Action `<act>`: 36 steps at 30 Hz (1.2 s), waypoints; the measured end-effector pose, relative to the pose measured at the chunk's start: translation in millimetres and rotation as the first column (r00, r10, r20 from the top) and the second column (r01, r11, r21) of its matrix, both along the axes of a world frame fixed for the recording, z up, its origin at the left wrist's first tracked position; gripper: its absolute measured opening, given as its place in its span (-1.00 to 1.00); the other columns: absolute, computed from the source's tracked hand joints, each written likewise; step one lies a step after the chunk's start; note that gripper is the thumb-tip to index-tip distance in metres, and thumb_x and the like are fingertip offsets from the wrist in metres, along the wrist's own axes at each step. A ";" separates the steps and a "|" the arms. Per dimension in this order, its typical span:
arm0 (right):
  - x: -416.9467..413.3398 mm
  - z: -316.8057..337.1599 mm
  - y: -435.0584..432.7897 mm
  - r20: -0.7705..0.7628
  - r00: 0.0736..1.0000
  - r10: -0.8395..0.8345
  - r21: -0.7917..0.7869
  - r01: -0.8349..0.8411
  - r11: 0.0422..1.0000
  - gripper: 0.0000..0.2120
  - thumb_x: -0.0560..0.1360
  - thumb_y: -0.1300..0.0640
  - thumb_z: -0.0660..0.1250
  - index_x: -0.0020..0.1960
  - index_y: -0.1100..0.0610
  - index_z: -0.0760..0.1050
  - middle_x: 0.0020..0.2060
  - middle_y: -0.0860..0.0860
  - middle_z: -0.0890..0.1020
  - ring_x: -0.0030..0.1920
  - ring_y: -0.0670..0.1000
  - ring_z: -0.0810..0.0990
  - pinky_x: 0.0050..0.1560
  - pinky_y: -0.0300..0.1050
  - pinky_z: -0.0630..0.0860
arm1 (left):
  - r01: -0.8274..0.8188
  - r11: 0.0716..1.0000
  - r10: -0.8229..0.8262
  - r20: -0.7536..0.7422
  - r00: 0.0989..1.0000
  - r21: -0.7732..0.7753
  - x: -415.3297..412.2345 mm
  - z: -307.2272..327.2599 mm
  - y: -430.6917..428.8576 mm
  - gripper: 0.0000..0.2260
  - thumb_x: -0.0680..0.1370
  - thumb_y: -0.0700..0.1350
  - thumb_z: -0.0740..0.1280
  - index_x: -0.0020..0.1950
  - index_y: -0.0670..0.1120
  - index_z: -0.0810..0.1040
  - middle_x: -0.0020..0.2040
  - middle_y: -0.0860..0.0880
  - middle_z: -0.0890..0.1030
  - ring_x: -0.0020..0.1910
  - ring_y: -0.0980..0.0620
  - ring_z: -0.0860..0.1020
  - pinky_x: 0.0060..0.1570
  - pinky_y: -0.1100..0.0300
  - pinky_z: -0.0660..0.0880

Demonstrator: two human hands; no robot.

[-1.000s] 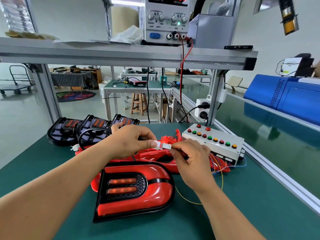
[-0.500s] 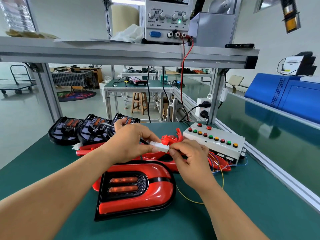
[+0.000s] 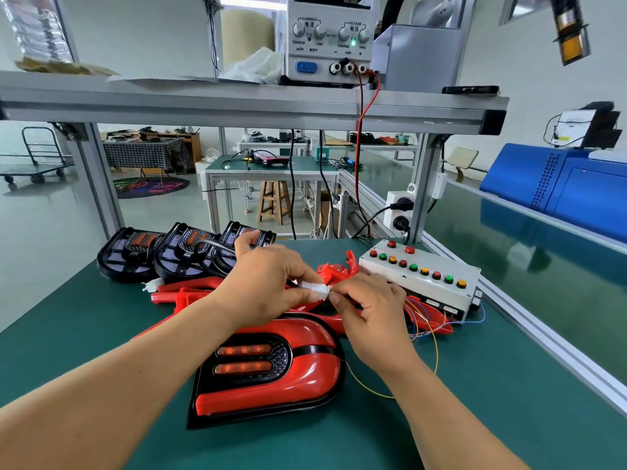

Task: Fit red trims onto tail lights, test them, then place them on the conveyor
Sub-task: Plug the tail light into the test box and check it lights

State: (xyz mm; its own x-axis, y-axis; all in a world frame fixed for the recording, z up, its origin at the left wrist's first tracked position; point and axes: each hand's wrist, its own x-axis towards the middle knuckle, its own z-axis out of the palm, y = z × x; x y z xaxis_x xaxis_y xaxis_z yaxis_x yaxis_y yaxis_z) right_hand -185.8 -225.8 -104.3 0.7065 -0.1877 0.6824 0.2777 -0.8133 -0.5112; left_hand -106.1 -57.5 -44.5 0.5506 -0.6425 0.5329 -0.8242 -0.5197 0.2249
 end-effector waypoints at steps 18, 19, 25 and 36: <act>13.9 -16.3 -20.4 -0.252 0.913 -0.321 -0.181 0.281 0.942 -0.82 0.53 0.18 0.35 0.10 0.10 0.66 -0.03 0.04 0.66 0.05 0.13 0.59 0.09 0.01 0.47 | -0.604 0.696 0.220 -0.686 0.693 -0.387 6.8 -54.5 95.1 -0.75 0.66 -0.13 0.20 -0.15 0.09 0.57 -0.27 -0.04 0.59 -0.40 0.01 0.47 -0.32 0.18 0.41; 13.9 -15.0 -22.6 -0.266 0.896 -0.354 -0.211 0.304 0.929 -0.85 0.54 0.15 0.34 0.05 0.11 0.65 -0.06 0.04 0.65 0.02 0.12 0.58 0.04 -0.01 0.48 | -0.606 0.725 0.184 -0.756 0.628 -0.326 3.6 -55.6 97.7 -0.75 0.67 -0.11 0.18 -0.15 -0.01 0.57 -0.32 -0.05 0.57 -0.44 0.03 0.45 -0.37 0.20 0.38; 26.8 -10.4 -23.7 -0.350 0.774 -0.528 -0.442 0.360 0.821 -0.75 0.61 -0.06 0.16 0.08 0.10 0.47 0.07 0.02 0.58 0.13 0.08 0.50 0.08 -0.02 0.42 | -0.431 0.894 0.104 -0.878 0.467 -0.123 -13.7 -52.1 97.3 -0.60 0.68 0.05 0.11 -0.04 -0.26 0.52 -0.52 0.08 0.35 -0.63 0.18 0.29 -0.54 0.36 0.30; 82.4 7.1 -50.0 -0.595 0.612 -0.521 -0.498 0.229 0.837 -0.18 0.55 -0.38 -0.27 0.59 0.15 0.03 0.60 0.04 -0.06 0.58 0.03 -0.18 0.52 0.13 -0.19 | -0.424 0.843 -0.155 -0.905 0.396 -0.330 -12.5 -53.8 96.7 -0.72 0.67 0.00 0.15 -0.02 -0.02 0.63 -0.12 0.05 0.71 -0.31 0.18 0.59 -0.37 0.31 0.53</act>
